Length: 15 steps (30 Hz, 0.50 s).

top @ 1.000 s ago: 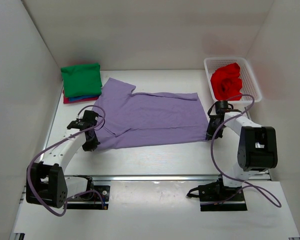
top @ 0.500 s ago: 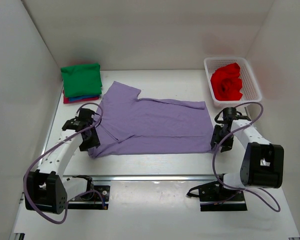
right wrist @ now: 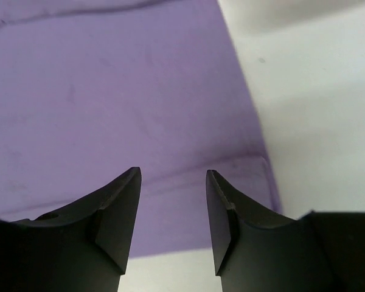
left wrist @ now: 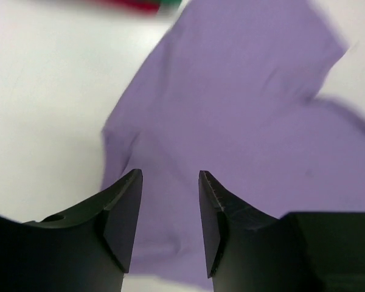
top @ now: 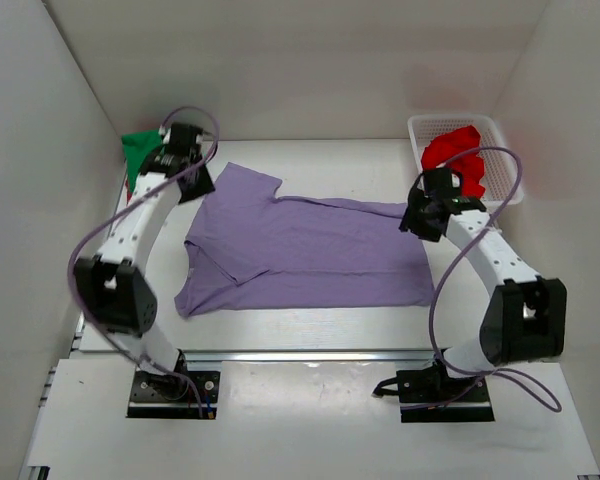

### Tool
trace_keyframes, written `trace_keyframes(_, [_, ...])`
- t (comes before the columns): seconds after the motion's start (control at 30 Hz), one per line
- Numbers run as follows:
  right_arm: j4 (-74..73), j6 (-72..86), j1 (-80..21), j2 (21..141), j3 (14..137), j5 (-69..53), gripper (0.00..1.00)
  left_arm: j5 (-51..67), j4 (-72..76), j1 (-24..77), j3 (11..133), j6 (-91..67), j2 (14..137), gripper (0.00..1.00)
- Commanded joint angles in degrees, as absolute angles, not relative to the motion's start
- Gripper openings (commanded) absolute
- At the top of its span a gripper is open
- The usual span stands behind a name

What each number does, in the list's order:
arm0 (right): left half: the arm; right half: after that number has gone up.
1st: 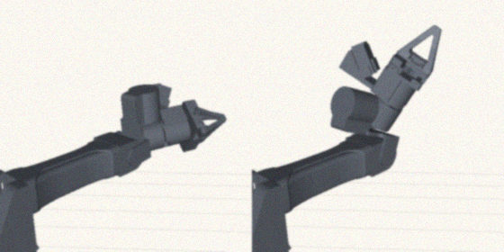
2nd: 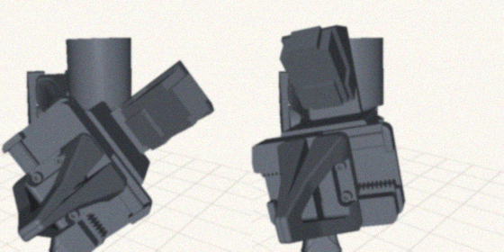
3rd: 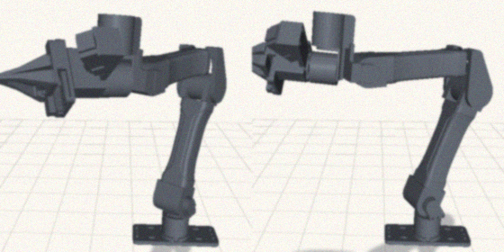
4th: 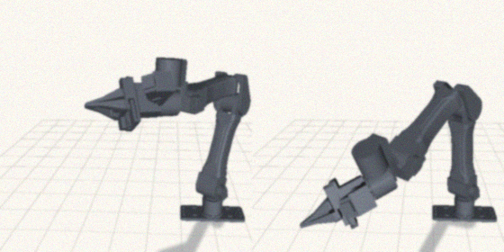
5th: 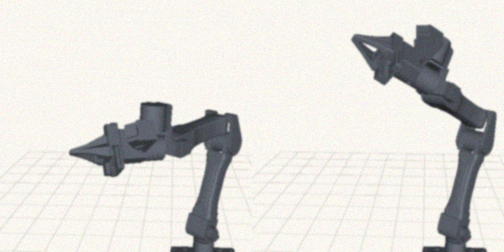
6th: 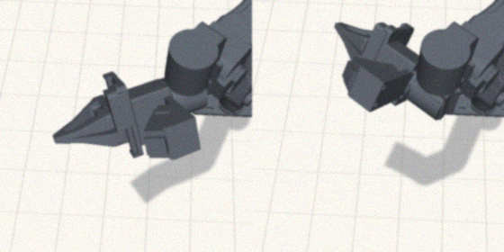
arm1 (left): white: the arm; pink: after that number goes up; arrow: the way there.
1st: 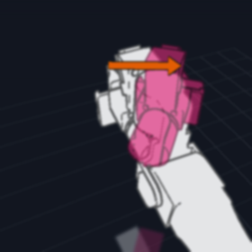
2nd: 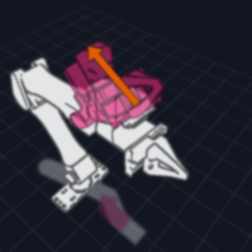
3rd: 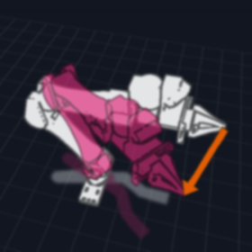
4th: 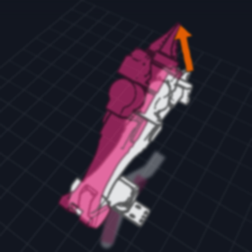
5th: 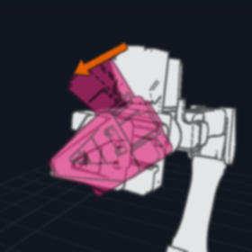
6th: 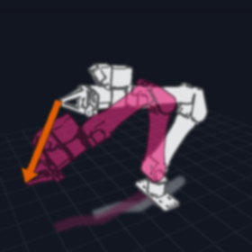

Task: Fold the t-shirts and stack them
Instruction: Grap the side of the flattened tshirt furthest away from the robot with both arms

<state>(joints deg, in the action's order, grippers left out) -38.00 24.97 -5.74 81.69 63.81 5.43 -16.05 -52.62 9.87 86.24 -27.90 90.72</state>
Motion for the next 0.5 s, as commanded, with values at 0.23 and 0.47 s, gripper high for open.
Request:
trace_keyframes(0.23, [-25.75,34.45,-6.15,98.94,73.55,12.65,0.44,-23.72,-52.73,10.98,128.55,-26.64,126.19,0.53])
trace_keyframes(0.47, [-25.4,34.37,-5.18,105.29,78.48,12.83,0.44,-20.83,-57.67,9.32,155.94,-28.38,146.43,0.62])
